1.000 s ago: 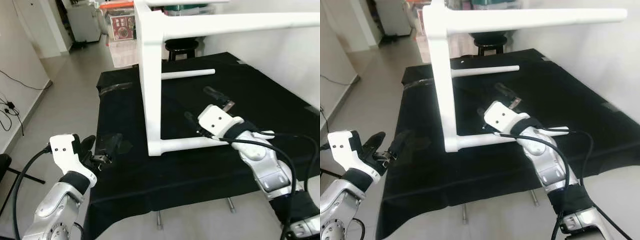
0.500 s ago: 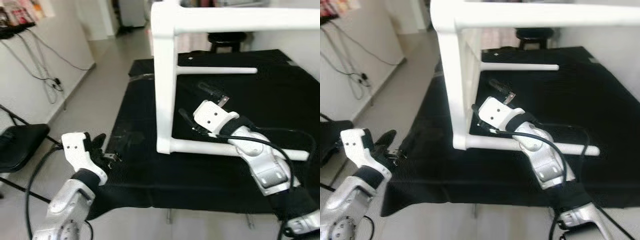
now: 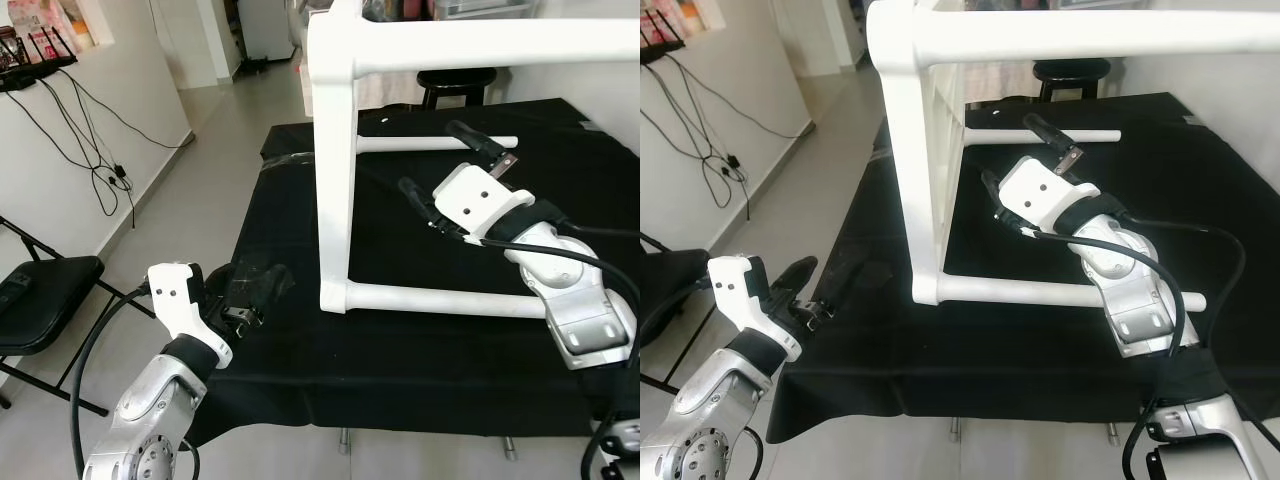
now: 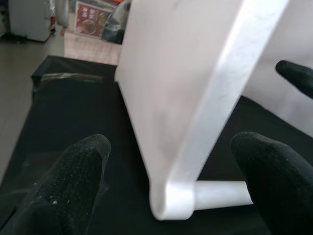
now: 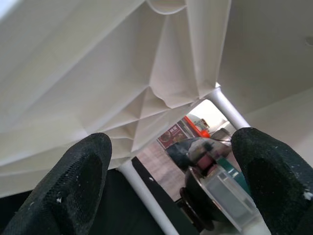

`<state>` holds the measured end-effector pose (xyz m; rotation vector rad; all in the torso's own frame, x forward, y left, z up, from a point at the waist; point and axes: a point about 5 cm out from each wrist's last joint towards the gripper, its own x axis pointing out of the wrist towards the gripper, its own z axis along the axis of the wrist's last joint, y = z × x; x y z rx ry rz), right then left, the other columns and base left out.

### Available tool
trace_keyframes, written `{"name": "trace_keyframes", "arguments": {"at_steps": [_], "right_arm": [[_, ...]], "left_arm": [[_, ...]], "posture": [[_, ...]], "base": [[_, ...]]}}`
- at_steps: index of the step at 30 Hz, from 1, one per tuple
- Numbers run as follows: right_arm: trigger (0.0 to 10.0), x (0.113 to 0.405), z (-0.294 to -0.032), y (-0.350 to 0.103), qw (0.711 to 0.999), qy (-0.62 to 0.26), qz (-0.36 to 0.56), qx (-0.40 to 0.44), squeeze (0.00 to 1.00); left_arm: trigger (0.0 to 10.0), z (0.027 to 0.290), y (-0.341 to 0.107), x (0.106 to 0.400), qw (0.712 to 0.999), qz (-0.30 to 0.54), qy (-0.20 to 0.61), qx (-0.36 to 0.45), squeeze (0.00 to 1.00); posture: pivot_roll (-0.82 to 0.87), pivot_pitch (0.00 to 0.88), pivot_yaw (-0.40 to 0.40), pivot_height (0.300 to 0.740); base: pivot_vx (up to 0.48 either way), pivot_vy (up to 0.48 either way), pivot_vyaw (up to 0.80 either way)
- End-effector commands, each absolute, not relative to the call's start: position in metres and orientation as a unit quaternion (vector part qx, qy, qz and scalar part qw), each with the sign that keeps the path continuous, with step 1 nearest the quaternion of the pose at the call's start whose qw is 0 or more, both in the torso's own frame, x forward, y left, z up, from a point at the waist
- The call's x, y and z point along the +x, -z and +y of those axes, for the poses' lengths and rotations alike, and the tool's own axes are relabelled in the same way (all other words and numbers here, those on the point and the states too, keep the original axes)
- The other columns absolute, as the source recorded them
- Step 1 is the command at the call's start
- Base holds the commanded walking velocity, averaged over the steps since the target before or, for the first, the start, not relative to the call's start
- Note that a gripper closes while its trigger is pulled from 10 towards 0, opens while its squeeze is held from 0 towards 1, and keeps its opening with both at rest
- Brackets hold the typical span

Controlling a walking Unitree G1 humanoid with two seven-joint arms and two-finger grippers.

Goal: Building children table

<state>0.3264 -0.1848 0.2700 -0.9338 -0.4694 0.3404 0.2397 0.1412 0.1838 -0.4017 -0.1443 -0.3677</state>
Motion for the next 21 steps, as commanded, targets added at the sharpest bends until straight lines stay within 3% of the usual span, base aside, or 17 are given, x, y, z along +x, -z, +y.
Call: {"name": "trace_keyframes", "arguments": {"at_steps": [1,7,21], "right_arm": [[10.0,0.323,-0.181,-0.265,0.85,-0.178,-0.223,-0.442,0.0],[10.0,0.322,-0.175,-0.262,0.848,-0.191,-0.223,-0.441,0.0],[10.0,0.318,-0.178,-0.274,0.834,-0.208,-0.242,-0.451,0.0]], "left_arm": [[10.0,0.129,-0.183,0.242,0.951,-0.073,0.198,-0.226,0.0],[10.0,0.128,-0.184,0.243,0.949,-0.075,0.2,-0.231,0.0],[10.0,0.131,-0.18,0.248,0.952,-0.069,0.173,-0.242,0.0]], "posture": [[-0.13,0.004,0.077,0.74],[-0.12,0.002,0.076,0.74],[-0.12,0.002,0.076,0.74]], "base": [[0.0,-0.465,0.0],[0.0,-0.466,0.0],[0.0,0.0,0.0]]}}
